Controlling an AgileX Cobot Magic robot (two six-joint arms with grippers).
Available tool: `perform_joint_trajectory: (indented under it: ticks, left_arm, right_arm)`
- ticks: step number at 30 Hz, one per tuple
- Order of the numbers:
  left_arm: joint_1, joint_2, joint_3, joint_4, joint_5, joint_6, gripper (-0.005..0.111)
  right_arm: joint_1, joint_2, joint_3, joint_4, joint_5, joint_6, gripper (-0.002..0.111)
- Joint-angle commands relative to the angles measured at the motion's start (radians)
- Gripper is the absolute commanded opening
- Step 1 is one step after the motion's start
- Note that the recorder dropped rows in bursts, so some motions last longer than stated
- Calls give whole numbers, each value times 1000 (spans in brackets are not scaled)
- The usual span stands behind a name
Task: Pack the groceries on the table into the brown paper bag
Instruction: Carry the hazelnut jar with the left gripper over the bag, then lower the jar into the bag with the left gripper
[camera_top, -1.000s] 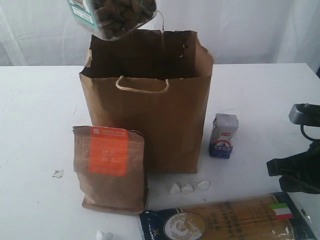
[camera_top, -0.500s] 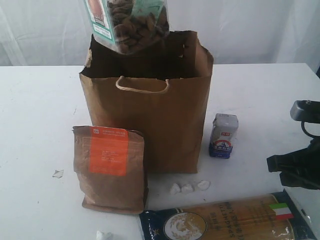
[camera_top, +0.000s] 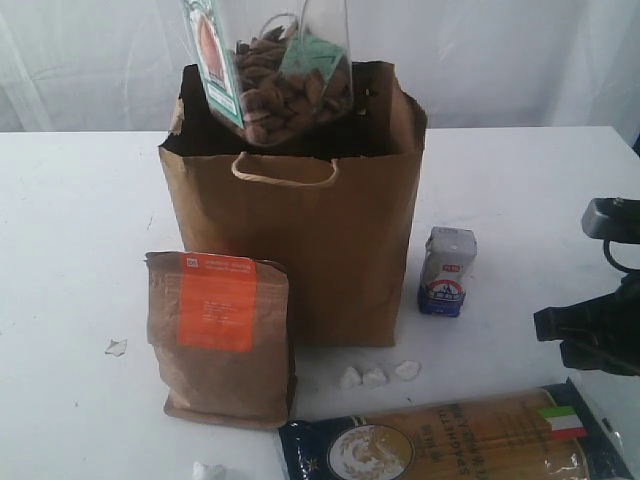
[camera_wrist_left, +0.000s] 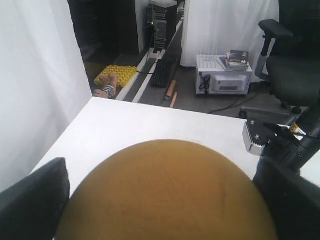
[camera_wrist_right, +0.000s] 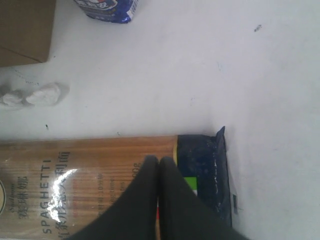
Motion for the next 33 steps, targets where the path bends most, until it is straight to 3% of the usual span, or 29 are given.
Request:
perform_joint_trajectory:
  ticks: [1,24,33]
  left_arm:
    - [2,-9,-13,-15,2,8,0]
    - [2,43,-8,-14,34,157,0]
    - [2,43,154,-260,-12,354,0]
  right_arm:
    - [-8,-8,5,4,-2,0,0]
    - [-8,-8,5,4,-2,0,0]
    - [-8,-8,5,4,1,0,0]
